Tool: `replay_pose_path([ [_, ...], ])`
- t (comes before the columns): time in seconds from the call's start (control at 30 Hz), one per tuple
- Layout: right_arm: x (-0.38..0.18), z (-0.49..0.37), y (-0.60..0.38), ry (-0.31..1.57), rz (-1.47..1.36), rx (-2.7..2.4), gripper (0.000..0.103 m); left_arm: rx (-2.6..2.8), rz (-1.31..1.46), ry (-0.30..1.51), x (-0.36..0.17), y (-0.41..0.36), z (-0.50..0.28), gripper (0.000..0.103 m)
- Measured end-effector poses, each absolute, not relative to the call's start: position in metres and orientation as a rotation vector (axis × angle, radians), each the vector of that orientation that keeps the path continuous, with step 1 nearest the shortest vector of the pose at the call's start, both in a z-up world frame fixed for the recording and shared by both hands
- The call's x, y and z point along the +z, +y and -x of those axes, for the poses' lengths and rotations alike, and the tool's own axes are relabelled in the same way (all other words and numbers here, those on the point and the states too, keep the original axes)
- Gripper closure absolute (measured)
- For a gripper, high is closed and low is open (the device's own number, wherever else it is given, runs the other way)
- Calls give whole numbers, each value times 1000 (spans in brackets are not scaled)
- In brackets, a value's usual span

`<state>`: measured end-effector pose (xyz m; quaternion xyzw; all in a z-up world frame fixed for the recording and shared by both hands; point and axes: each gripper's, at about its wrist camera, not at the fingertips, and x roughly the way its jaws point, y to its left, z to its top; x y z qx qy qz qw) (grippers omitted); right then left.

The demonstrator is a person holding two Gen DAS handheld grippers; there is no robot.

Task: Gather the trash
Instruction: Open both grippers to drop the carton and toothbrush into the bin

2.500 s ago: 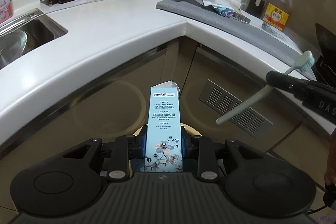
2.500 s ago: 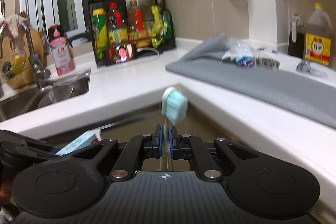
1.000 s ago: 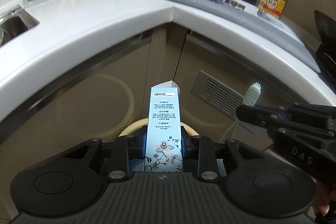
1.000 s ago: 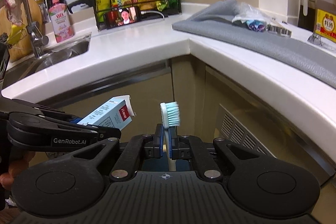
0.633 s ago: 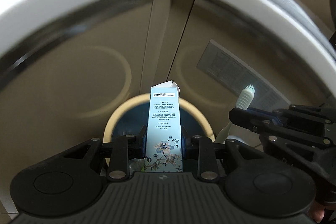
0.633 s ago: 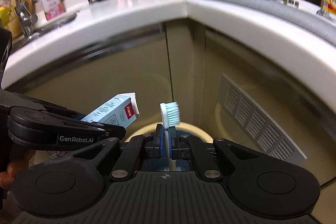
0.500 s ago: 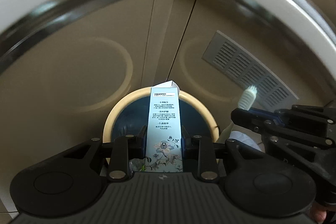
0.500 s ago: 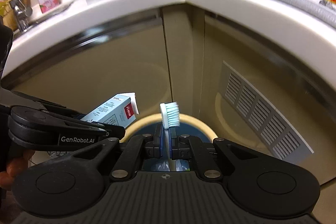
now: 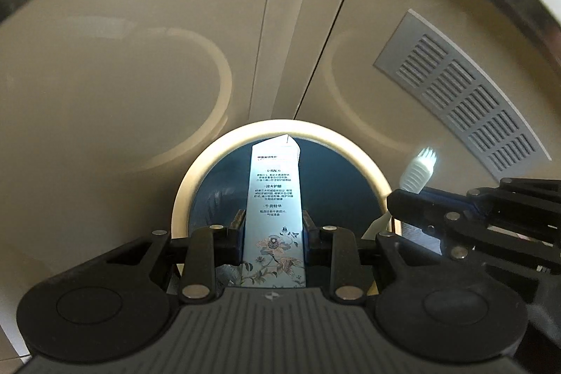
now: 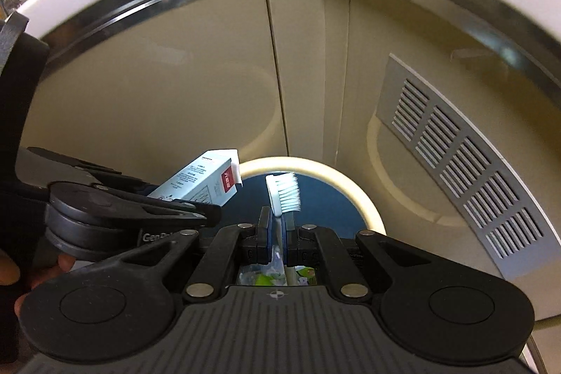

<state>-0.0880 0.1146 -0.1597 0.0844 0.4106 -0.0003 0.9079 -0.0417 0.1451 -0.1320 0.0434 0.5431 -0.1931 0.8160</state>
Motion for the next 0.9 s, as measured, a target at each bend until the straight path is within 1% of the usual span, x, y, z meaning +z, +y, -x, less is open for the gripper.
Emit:
replay_pose_path([
  [0.27, -181, 67, 120, 909, -148, 7, 97, -374, -143, 1209, -159, 146, 27, 71],
  [0.3, -183, 64, 121, 918, -146, 7, 97, -368, -151, 1216, -162, 146, 25, 70],
  [0.37, -189, 61, 121, 937, -140, 7, 97, -363, -159, 1237, -167, 145, 22, 43],
  [0.4, -191, 59, 124, 949, -142, 8, 97, -345, -162, 1244, -167, 146, 21, 15],
  [0.43, -193, 57, 123, 960, -149, 6, 97, -300, -170, 1233, -166, 147, 22, 4],
  [0.5, -195, 57, 119, 966, -169, -9, 94, -281, -176, 1194, -162, 153, 24, 0],
  [0.53, -195, 56, 116, 970, -183, -10, 86, -283, -180, 1193, -161, 155, 23, 0],
  [0.57, -195, 55, 113, 974, -196, -12, 81, -283, -184, 1199, -160, 156, 22, 0],
  [0.63, -192, 53, 107, 971, -207, -25, 60, -275, -174, 1207, -156, 162, 20, 0],
  [0.7, -185, 55, 105, 949, -217, -27, 50, -276, -164, 1205, -147, 168, 21, 0],
  [0.77, -174, 59, 105, 930, -217, -27, 49, -276, -158, 1191, -136, 172, 28, 0],
  [0.9, -149, 78, 113, 911, -214, 2, 40, -278, -150, 1130, -111, 183, 53, 0],
])
